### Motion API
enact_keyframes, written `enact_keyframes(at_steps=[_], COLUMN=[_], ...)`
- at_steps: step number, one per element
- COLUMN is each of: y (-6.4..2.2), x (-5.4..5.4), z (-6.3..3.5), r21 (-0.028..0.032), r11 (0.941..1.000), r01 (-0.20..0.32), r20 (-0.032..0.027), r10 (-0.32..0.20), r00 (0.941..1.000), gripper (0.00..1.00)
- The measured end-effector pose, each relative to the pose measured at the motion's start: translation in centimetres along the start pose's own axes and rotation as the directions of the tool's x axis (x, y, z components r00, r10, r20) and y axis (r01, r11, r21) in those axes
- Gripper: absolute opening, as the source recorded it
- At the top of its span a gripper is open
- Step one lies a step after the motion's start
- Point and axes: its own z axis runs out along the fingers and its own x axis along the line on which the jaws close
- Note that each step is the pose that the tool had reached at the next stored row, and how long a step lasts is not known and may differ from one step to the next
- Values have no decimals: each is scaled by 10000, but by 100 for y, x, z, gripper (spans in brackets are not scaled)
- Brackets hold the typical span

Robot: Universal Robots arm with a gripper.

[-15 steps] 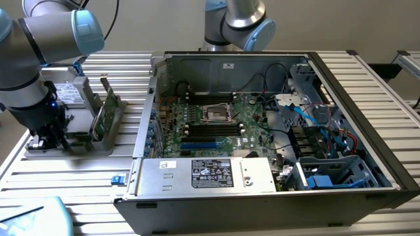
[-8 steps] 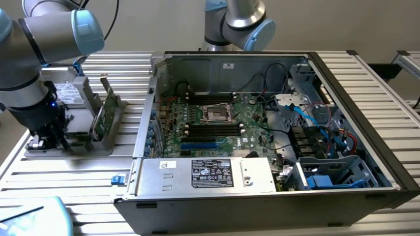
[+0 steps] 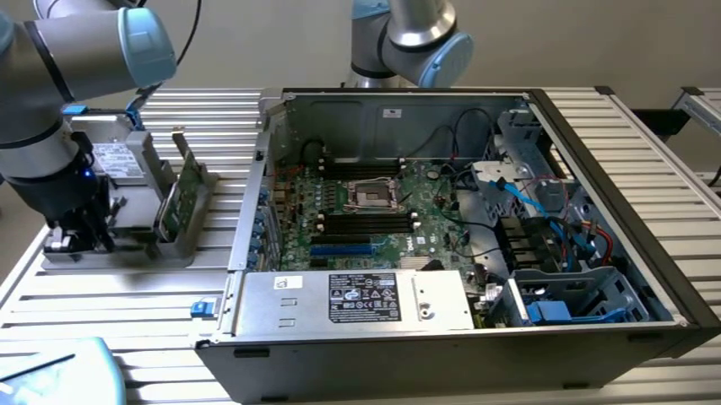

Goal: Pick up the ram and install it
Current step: 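Pick up the ram and move it above insertion slot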

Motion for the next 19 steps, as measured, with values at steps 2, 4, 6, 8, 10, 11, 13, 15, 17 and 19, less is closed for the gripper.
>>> enact_keyframes(at_steps=[2, 4, 6, 8, 10, 11, 13, 15, 17, 19], y=[7, 15, 23, 32, 41, 46, 45, 10, -33, -79], x=[-3, -6, -9, -13, -17, -19, -21, -24, -26, -26], z=[-64, -136, -217, -300, -391, -437, -527, -621, -717, -815], r21=[-2, -3, -6, -7, -6, -7, -6, -16, -28, -42], r11=[10000, 10000, 10000, 10000, 10000, 10000, 10000, 10000, 10000, 10000], r01=[-1, 0, 0, 0, 0, 0, 3, 8, 20, 33], r20=[0, 0, 0, 0, 0, 0, 0, 2, 10, 19], r10=[1, 0, 0, 0, 0, 0, -3, -8, -20, -33], r00=[10000, 10000, 10000, 10000, 10000, 10000, 10000, 10000, 10000, 10000], gripper=[14, 14, 14, 14, 14, 14, 14, 14, 14, 14])
